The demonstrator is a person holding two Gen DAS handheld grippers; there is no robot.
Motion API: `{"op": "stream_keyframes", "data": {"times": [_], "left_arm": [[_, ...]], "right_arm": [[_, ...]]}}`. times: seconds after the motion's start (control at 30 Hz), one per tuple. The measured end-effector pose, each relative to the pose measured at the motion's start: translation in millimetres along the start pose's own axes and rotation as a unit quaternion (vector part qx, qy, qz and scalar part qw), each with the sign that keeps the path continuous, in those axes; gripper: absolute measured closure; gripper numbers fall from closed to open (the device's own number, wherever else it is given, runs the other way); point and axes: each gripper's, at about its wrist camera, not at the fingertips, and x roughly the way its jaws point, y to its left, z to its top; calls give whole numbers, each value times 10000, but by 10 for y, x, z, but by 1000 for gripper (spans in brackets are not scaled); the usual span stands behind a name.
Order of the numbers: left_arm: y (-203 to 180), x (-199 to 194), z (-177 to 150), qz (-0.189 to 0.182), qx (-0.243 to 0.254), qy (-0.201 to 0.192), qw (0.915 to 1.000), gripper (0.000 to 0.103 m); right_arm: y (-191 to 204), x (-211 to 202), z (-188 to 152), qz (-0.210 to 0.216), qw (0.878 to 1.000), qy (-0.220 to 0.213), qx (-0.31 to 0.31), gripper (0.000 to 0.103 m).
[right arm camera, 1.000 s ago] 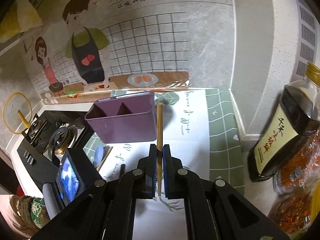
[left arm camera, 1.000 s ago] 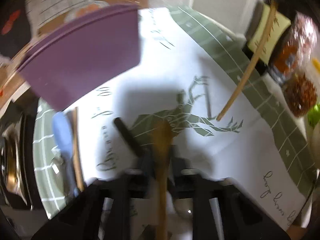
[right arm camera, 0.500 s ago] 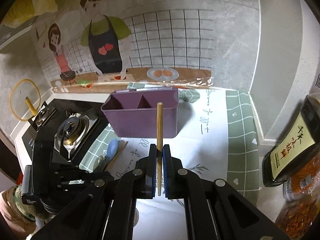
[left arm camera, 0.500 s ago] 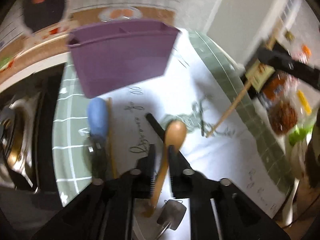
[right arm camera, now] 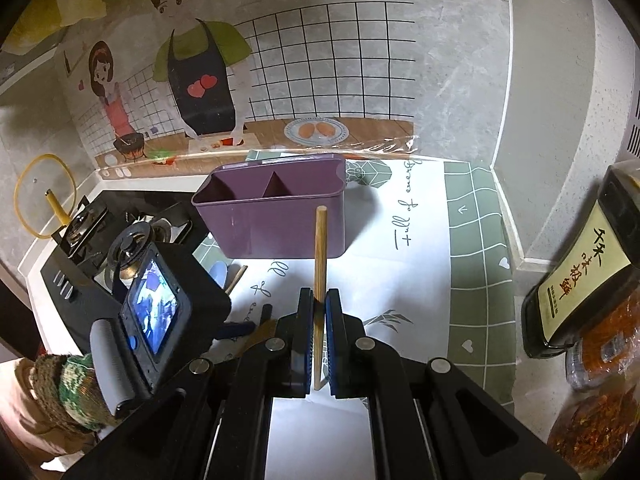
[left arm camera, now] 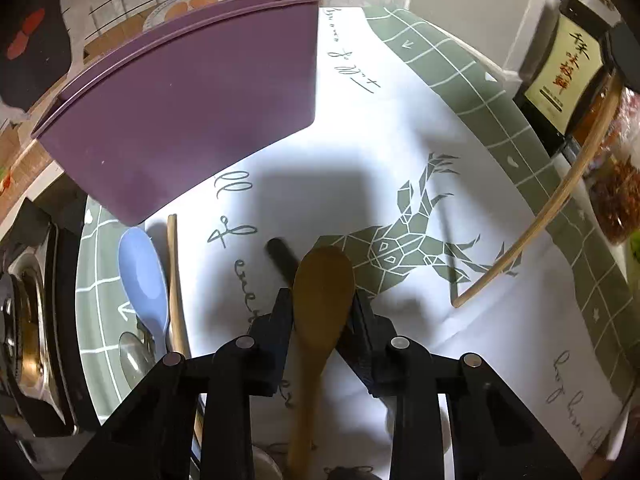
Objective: Organize utensils
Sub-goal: 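Close the left tool on the wooden spoon handle and lift it, then drop the chopstick into the purple caddy with the right tool while the left tool drops the wooden spoon in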
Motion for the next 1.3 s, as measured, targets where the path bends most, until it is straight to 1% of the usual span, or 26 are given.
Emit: {"op": "stream_keyframes", "data": {"times": [0.1,0.2,0.27,0.37,0.53,0.63,0.67,0.77,0.83,0.87,0.93,1.03,1.1,1.23,1.3], "left_arm": [[105,-178,-66,-77,-315,-276,9991,73],[309,-499,-194,-298,-839,-634,9940,73],[415,-713,-279,-274,-1045,-926,9898,73],[507,-968,-377,-105,-1175,-1348,9838,73],[639,-1188,-383,-163,-1467,-1654,9751,73],[642,-1454,-274,-212,-1465,-1980,9690,73],[641,-1610,-182,-240,-1404,-2168,9658,73],[682,-2094,178,-216,-1176,-2739,9543,73],[772,-2461,479,-172,-1103,-3221,9401,73],[820,-2578,590,-168,-1114,-3395,9338,73],[960,-2746,802,-180,-1274,-3761,9176,73],[1167,-2732,1008,-170,-1590,-4023,9015,73],[1275,-2595,1112,-111,-1793,-4077,8953,73],[1411,-2192,1231,2,-2087,-3998,8925,73],[1464,-1934,1304,117,-2157,-3852,8972,73]], "right_arm": [[42,-15,3,68,10000,-18,-32,97],[93,-37,8,114,9999,-47,-98,97],[120,-42,17,147,9998,-67,-125,97],[166,-16,41,201,9996,-80,-153,97],[250,14,83,304,9993,-81,-181,97],[282,-115,196,377,9987,-277,-186,97],[289,-180,264,395,9983,-370,-204,97],[338,-521,673,317,9944,-945,-342,97],[374,-778,1012,195,9885,-1423,-465,97],[392,-856,1157,119,9857,-1601,-518,97],[404,-941,1437,33,9811,-1862,-526,97],[405,-852,1695,-68,9790,-1975,-500,97],[415,-658,1791,-169,9804,-1892,-517,97],[410,-187,1812,-204,9844,-1665,-523,97],[378,92,1774,-168,9879,-1464,-483,97]]}}
